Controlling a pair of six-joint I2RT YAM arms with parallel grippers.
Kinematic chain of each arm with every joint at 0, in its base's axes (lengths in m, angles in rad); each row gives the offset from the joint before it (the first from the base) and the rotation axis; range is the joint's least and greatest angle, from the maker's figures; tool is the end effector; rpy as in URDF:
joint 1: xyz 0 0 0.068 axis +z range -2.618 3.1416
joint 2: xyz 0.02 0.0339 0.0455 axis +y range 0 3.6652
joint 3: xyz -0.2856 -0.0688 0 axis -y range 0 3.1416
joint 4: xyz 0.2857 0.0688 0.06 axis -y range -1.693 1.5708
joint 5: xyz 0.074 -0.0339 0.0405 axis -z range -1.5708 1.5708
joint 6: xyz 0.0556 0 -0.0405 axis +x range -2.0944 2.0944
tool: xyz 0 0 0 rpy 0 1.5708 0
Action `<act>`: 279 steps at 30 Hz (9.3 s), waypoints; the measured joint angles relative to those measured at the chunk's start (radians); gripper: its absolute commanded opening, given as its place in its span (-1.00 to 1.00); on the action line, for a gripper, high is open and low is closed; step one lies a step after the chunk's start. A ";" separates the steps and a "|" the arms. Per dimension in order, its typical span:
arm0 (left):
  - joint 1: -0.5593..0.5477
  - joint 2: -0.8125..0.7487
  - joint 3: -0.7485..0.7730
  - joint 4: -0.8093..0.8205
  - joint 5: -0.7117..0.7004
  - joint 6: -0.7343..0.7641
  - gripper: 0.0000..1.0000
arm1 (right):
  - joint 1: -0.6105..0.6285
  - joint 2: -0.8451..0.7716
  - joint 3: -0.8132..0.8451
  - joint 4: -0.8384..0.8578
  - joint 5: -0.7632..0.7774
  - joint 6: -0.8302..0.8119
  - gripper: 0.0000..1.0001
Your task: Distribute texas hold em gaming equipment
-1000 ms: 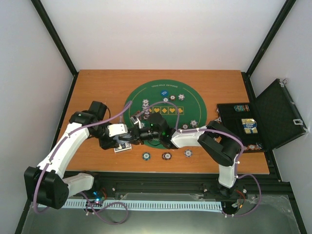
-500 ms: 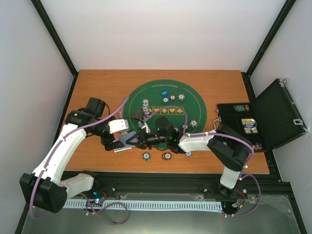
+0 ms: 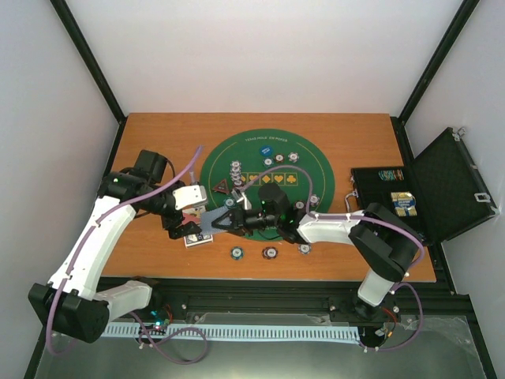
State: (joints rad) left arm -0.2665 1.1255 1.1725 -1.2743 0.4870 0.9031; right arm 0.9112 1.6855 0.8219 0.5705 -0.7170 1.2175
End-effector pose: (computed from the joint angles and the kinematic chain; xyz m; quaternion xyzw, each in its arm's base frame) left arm 0.2064 -0.0833 0.3287 0.5622 0.7746 -0.1737 0.2319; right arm 0.2131 0.3344 0.1855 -0.0921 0.7749 0.6249 0.0245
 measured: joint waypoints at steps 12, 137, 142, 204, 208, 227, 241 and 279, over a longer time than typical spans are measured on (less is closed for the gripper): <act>0.000 0.021 0.031 -0.021 -0.004 -0.003 1.00 | -0.063 0.002 0.026 -0.105 -0.042 -0.098 -0.95; -0.229 -0.020 -0.230 0.231 -0.220 -0.065 -0.16 | 0.043 0.106 0.026 0.185 -0.028 0.069 -0.82; -0.229 -0.033 -0.230 0.225 -0.227 -0.064 -0.07 | 0.043 0.107 0.027 0.184 -0.026 0.057 -0.78; -0.234 0.005 -0.286 0.283 -0.143 -0.060 0.18 | 0.047 0.072 -0.010 0.109 -0.016 0.059 -0.94; -0.233 -0.003 -0.286 0.282 -0.148 -0.058 0.06 | 0.047 0.072 -0.004 0.109 -0.021 0.048 -0.94; -0.234 -0.042 -0.289 0.282 -0.168 -0.057 -0.39 | 0.045 0.071 -0.003 0.119 -0.019 0.026 -0.45; -0.235 -0.050 -0.291 0.278 -0.229 -0.035 -0.42 | 0.012 0.047 0.015 -0.003 -0.026 -0.028 -0.20; -0.235 -0.048 -0.294 0.244 -0.278 -0.035 -0.41 | -0.084 -0.127 0.074 -0.410 0.028 -0.220 -0.94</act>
State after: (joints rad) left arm -0.5011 1.0779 0.8787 -1.0302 0.2089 0.8680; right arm 0.8276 1.5581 0.8955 0.1604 -0.6891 0.9970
